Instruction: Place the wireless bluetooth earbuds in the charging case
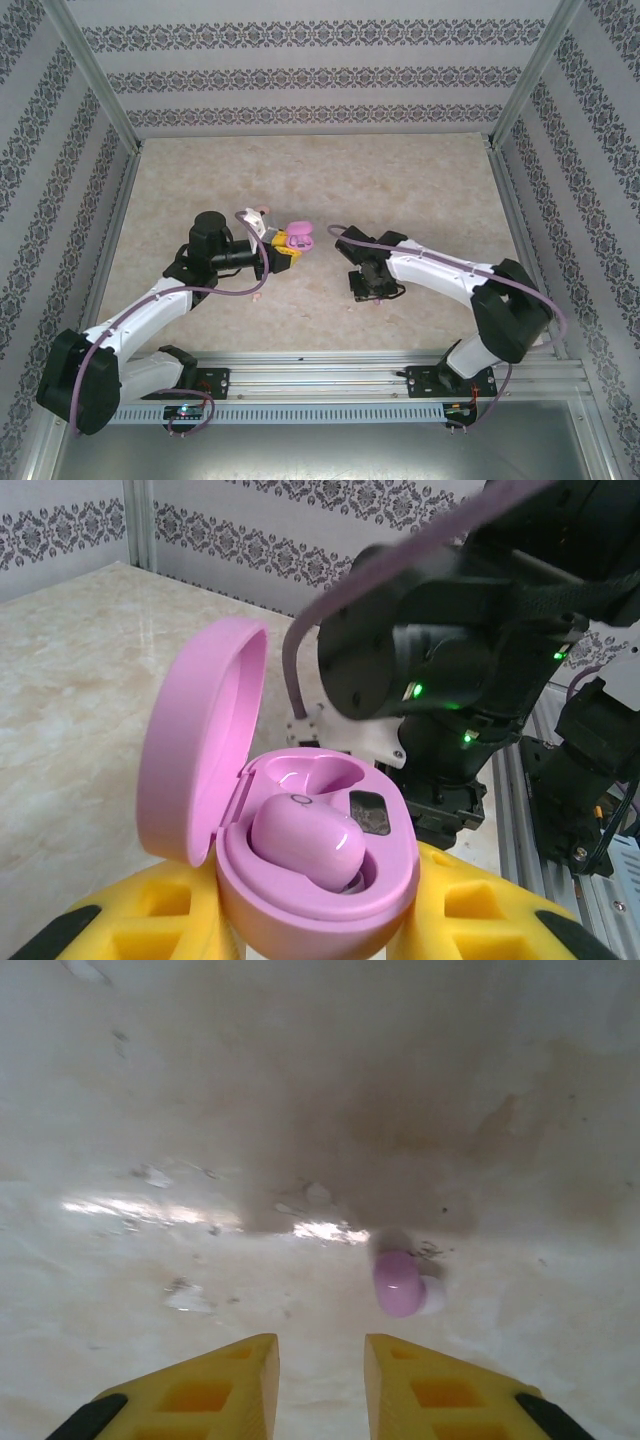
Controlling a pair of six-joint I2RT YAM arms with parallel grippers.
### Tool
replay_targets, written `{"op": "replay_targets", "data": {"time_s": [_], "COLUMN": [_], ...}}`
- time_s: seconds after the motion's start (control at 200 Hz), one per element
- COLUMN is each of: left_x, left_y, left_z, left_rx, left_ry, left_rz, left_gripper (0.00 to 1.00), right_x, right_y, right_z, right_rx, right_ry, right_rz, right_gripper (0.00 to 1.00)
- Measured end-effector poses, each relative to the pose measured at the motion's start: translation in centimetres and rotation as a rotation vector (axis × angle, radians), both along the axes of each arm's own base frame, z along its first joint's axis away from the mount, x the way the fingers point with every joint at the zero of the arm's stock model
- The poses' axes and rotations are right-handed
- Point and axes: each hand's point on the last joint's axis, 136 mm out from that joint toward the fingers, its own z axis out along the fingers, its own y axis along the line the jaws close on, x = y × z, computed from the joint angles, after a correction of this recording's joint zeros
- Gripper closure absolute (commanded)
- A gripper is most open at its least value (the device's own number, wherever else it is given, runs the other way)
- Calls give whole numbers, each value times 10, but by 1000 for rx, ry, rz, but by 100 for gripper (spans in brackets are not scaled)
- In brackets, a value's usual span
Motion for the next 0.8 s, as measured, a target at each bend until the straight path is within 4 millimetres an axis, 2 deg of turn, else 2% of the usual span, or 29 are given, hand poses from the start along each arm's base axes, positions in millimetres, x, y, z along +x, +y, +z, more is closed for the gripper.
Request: {"op": "replay_targets", "data": {"time_s": [0.18, 0.475, 0.799], "left_x": [-1, -7, -8], "left_y": [2, 5, 5], "left_z": [-1, -9, -11], "left_rx": [10, 47, 55], "left_ry": [3, 19, 26], "left_rz": [5, 3, 1], "left_gripper": [76, 76, 76], "right_x": [-5, -3, 4], "right_y": [-12, -20, -21], "right_z": [-6, -21, -25], "right_rx": [-80, -137, -138], "right_ry": [31, 73, 66], "right_rz": [72, 117, 120], "right_gripper": [70, 70, 70]}}
